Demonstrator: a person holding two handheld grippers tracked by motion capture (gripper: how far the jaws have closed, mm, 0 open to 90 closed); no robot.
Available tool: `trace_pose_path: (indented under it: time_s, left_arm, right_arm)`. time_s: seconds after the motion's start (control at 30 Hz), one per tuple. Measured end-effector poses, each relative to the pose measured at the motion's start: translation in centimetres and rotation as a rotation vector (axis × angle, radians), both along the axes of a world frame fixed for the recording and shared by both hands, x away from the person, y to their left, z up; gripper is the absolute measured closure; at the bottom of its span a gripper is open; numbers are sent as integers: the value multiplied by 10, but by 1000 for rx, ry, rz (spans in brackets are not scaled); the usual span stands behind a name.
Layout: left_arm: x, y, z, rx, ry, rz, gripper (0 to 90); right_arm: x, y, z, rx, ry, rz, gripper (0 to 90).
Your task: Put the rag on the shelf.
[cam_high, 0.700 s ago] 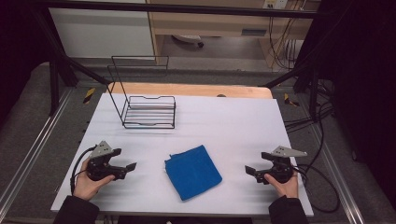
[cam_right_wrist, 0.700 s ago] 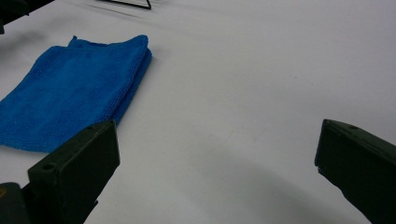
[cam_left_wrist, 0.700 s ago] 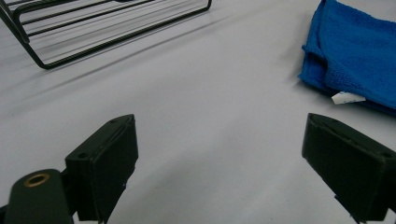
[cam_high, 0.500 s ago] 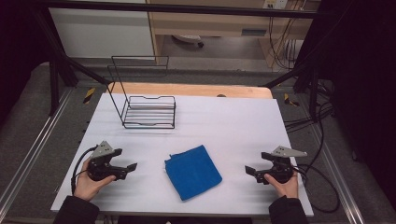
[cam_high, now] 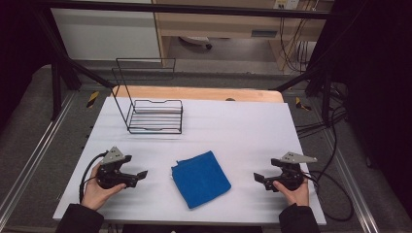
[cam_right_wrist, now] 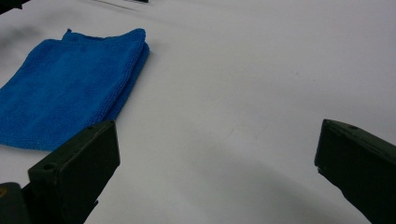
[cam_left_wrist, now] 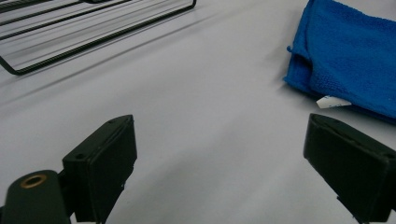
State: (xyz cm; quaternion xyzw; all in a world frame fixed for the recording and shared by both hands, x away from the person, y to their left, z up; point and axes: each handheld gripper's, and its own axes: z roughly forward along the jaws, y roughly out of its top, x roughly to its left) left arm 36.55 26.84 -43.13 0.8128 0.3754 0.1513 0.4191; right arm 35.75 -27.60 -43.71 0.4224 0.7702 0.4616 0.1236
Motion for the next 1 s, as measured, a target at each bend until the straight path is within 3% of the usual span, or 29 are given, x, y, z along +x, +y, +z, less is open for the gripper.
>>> trace_pose_path:
  time_s: [0.33,0.63,0.87,1.0]
  left_arm:
    - [5,-23,7,16,29,2,134]
    - [13,-56,20,19,52,-45,217]
    - [24,-90,19,27,87,-85,323]
    - [28,-100,15,41,100,-91,411]
  right_arm:
    - [1,3,-1,-20,1,5,8]
    - [1,6,-2,-38,10,8,8]
    - [1,6,-3,-44,13,10,9]
    - [1,7,-3,-45,12,12,10]
